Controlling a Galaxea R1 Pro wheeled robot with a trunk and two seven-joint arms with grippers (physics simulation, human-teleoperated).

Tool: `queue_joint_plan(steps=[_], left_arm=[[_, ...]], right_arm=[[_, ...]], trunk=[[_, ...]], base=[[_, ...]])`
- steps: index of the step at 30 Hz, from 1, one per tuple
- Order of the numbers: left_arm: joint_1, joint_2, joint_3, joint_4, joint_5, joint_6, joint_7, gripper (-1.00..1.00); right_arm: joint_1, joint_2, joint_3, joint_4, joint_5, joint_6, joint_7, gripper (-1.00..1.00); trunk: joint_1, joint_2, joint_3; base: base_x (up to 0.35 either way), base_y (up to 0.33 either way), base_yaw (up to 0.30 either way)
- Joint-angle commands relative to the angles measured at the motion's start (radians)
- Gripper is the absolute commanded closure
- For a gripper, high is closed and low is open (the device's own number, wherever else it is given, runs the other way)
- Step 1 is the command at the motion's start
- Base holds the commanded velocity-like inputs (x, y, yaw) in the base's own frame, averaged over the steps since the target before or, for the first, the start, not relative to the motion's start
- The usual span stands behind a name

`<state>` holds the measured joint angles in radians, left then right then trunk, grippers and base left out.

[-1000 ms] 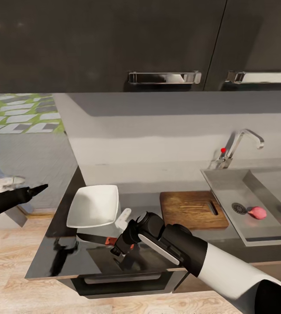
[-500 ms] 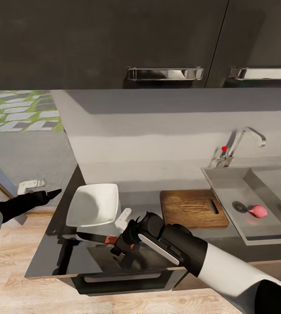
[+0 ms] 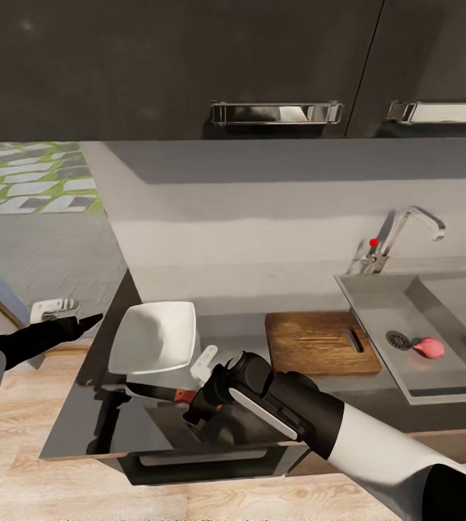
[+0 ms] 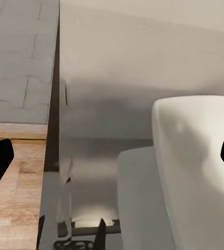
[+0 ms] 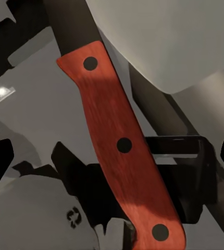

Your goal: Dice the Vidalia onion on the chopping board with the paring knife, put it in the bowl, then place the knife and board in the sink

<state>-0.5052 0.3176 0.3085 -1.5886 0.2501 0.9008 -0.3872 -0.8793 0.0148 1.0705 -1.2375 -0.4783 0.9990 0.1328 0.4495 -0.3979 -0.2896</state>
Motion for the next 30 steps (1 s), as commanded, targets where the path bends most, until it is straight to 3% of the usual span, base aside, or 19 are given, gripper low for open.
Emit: queue_joint_plan(steps=[1, 30], left_arm=[[-0.001, -0.001, 0.001, -0.001, -0.002, 0.006, -0.005, -1.00], [-0.001, -0.002, -0.001, -0.001, -0.001, 0.006, -0.005, -1.00]], right_arm=[[-0.001, 0.000, 0.000, 0.000, 0.010, 0.003, 0.010, -1.00], [-0.001, 0.001, 0.000, 0.000, 0.010, 0.003, 0.010, -1.00]], trunk=[[0.001, -0.002, -0.003], [0.001, -0.002, -0.027]], base=[[0.000, 0.000, 0.000], [0.000, 0.000, 0.000]])
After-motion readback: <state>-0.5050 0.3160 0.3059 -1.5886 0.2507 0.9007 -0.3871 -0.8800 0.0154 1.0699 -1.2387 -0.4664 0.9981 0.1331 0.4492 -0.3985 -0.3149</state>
